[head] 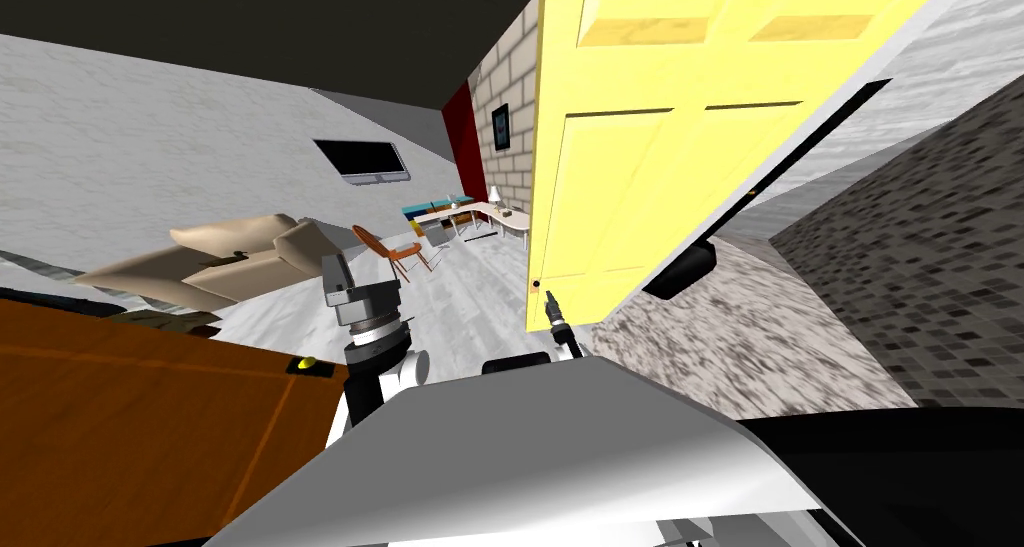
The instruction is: Push the door open
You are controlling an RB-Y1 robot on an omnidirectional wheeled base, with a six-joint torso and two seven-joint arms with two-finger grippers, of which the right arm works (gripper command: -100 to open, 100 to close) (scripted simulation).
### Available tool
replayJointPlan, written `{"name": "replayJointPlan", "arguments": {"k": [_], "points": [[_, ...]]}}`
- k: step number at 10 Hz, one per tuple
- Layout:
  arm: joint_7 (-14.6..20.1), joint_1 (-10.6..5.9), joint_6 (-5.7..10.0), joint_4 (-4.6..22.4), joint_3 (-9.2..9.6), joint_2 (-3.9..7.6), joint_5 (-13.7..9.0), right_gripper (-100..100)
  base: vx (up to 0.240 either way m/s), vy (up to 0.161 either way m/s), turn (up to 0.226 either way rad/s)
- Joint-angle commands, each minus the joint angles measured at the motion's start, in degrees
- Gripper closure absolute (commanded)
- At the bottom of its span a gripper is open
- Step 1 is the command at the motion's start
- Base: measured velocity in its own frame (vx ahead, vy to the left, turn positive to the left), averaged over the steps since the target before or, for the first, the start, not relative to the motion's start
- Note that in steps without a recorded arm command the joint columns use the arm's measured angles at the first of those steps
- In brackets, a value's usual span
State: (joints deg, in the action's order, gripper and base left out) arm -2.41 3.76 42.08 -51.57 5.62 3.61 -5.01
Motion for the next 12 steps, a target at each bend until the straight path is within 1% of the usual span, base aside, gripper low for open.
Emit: {"name": "replayJointPlan", "arguments": {"k": [1,2,3,4,7,10,11,12], "points": [[0.16,0.31,-0.04,-0.39,0.1,-0.54,-0.18,-100,-0.199,0.078,-0.042],[0.26,0.52,-0.08,-0.66,0.17,-1.02,-0.31,-100,-0.21,0.072,-0.043],[0.21,0.41,-0.04,-0.49,0.13,-0.71,-0.23,-100,-0.1,0.031,-0.013],[0.14,0.25,0.35,-0.07,-0.13,-0.32,-0.3,-100,0.094,0.033,0.034],[0.01,-0.08,0.95,0.59,-0.53,-0.2,-0.39,-100,0.24,0.004,0.025],[-0.15,-0.46,1.64,1.36,-1.01,-0.8,-0.49,-100,0.251,0.011,0.03],[-0.11,-0.38,1.47,1.18,-0.91,-0.63,-0.47,-100,0.095,0.011,-0.011],[-0.11,-0.38,1.47,1.18,-0.91,-0.63,-0.47,100,-0.017,0.0,0.005]]}}
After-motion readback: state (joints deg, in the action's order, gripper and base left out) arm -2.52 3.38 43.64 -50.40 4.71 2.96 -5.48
